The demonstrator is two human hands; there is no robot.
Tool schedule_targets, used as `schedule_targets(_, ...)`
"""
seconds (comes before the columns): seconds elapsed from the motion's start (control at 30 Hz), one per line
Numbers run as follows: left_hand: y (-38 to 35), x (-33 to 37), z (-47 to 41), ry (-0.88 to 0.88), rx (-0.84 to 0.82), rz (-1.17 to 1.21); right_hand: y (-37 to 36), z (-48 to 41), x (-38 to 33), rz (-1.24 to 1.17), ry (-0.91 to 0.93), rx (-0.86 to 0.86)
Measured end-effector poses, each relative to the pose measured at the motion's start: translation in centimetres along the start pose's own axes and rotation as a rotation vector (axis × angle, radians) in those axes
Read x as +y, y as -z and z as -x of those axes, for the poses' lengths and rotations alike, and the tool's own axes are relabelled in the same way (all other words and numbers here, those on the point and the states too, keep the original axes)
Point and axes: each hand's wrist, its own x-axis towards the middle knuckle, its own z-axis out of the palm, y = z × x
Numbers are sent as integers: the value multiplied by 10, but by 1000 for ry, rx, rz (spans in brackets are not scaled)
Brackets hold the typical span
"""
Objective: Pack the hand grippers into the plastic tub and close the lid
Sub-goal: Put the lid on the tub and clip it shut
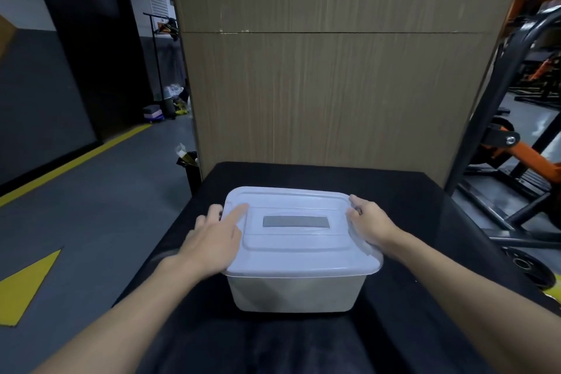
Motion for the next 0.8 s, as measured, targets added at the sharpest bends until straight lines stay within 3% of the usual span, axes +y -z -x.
schedule_targets(0.23,-7,21,-15,-187,105,-149,-8,-5,8,-2,-126,52)
schedule_targets(0.37,-10,33,-23,-140,-16,-342,-9,-15,10,52,-91,95)
schedule_targets(0.57,-17,56,-27,-155,-30,-358,-9,-6,13,137,-148,76)
schedule_targets(0.67,-17,60,-29,-230,-46,-337,-10,-4,16,91,-219,166)
schedule_targets(0.8,-19,69,-31,-214,-112,-410,-10,2,13,169,-184,299)
